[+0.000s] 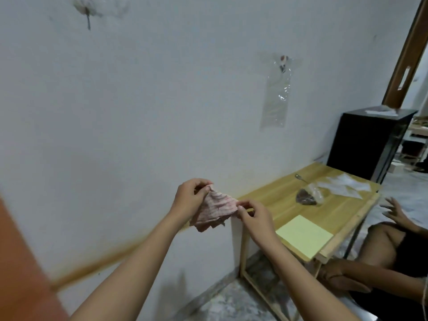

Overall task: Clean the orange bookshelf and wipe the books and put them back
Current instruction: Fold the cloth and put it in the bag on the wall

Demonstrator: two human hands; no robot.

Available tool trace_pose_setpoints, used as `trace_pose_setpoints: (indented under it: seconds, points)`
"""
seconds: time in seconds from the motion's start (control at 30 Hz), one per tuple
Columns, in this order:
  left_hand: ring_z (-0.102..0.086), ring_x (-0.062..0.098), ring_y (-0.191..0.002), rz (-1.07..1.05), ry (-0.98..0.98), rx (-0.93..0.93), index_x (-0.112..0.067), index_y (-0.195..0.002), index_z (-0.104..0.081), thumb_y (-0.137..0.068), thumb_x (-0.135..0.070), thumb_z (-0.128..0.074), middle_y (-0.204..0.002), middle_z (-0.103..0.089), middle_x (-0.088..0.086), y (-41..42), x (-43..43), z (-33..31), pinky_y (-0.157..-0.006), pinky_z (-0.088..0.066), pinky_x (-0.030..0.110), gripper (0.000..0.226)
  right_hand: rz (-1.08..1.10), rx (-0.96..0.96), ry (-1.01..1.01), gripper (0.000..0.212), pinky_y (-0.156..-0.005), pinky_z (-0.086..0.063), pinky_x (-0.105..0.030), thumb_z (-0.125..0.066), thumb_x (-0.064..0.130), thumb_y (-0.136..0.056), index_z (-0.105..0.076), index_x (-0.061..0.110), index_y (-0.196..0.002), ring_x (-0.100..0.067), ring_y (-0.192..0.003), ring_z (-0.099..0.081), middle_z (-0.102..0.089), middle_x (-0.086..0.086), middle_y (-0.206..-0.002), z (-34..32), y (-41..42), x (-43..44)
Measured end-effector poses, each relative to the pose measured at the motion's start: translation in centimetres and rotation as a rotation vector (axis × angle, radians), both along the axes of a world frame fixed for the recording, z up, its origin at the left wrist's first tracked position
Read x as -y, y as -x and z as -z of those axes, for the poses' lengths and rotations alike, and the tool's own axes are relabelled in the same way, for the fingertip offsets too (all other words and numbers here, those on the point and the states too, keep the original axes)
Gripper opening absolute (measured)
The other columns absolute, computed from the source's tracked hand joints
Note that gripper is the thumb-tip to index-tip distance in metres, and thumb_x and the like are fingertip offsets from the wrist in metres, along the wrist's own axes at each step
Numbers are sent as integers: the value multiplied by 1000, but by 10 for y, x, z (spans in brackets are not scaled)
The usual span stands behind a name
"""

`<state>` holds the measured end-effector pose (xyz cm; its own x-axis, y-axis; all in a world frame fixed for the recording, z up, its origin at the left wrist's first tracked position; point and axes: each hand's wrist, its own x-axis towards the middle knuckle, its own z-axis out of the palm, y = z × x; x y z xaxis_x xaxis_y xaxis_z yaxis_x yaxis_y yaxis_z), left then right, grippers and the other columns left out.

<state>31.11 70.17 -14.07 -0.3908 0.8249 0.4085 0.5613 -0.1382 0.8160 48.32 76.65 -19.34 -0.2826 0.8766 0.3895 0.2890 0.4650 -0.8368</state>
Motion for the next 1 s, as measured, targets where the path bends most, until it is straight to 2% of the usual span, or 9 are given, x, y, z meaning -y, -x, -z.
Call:
trace_pose_setpoints:
  seconds: [0.2, 0.3, 0.4, 0.47, 0.57, 0.63, 0.73, 0.9, 1.0]
  points:
    - [-61, 13, -91, 49, -15, -254, -7, -95, -72, -87, -1, -60, -95, -66, 4, 46, -9, -13, -79, -40, 6, 16, -92, -85, 8, 15, -77, -56, -38, -59, 7, -88, -67, 20, -89, -16, -80, -67, -69, -3, -86, -11, 50, -27]
    - [-59, -1, -86, 102, -39, -314, -5, -96, -72, -86, 2, -61, -92, -64, 2, 75, -5, -28, -79, -41, 6, 16, -229, -105, 8, 16, -82, -53, -21, -61, 8, -88, -69, 14, -101, -13, -93, -66, -69, -2, -101, -25, 88, -32]
    - [-61, -1, -85, 118, -99, -344, -2, -96, -72, -85, 6, -60, -91, -63, -1, 109, -6, -48, -80, -46, 13, 18, -431, -124, 17, 18, -82, -46, -9, -60, 10, -90, -68, 22, -101, -4, -99, -63, -68, 4, -105, -46, 130, -30]
    - [-61, 5, -87, 112, -138, -358, -2, -96, -72, -85, 8, -59, -91, -63, 0, 132, -7, -66, -79, -48, 16, 20, -484, -151, 15, 17, -85, -47, -15, -60, 14, -91, -67, 29, -94, -4, -98, -63, -68, 8, -101, -61, 156, -33]
    - [-61, 2, -88, 79, -183, -403, -4, -98, -72, -85, 7, -58, -91, -63, -3, 162, -9, -89, -81, -47, 14, 22, -472, -172, -33, 9, -77, -48, -24, -60, 15, -91, -67, 17, -86, -10, -83, -62, -68, 3, -86, -81, 189, -45]
    - [-60, -1, -89, 50, -214, -412, -7, -99, -70, -87, 1, -59, -91, -63, -7, 180, -9, -98, -82, -45, 12, 18, -448, -179, -83, 10, -70, -45, -23, -58, 15, -92, -63, 10, -85, -8, -73, -56, -63, 4, -78, -96, 206, -52]
    - [-56, -7, -83, -23, -242, -416, -11, -104, -66, -89, -11, -62, -88, -60, -15, 201, -7, -102, -77, -41, 7, 15, -390, -176, -176, 11, -64, -42, -21, -53, 16, -94, -59, 12, -86, -6, -69, -52, -58, 8, -76, -123, 227, -59]
    - [-61, 12, -84, -78, -127, -383, -13, -91, -69, -83, -22, -70, -90, -67, -1, 230, -9, -119, -73, -45, 17, 11, -403, -189, -306, 15, -68, -39, -20, -46, 9, -95, -55, 14, -84, -9, -76, -51, -57, 6, -79, -173, 254, -68]
    - [-61, 9, -81, -157, -198, -375, -17, -88, -70, -83, -16, -70, -88, -67, -5, 245, -5, -152, -71, -45, 15, 5, -490, -228, -400, 13, -65, -38, -19, -47, 7, -89, -57, 14, -84, -10, -72, -50, -59, -5, -80, -203, 264, -68]
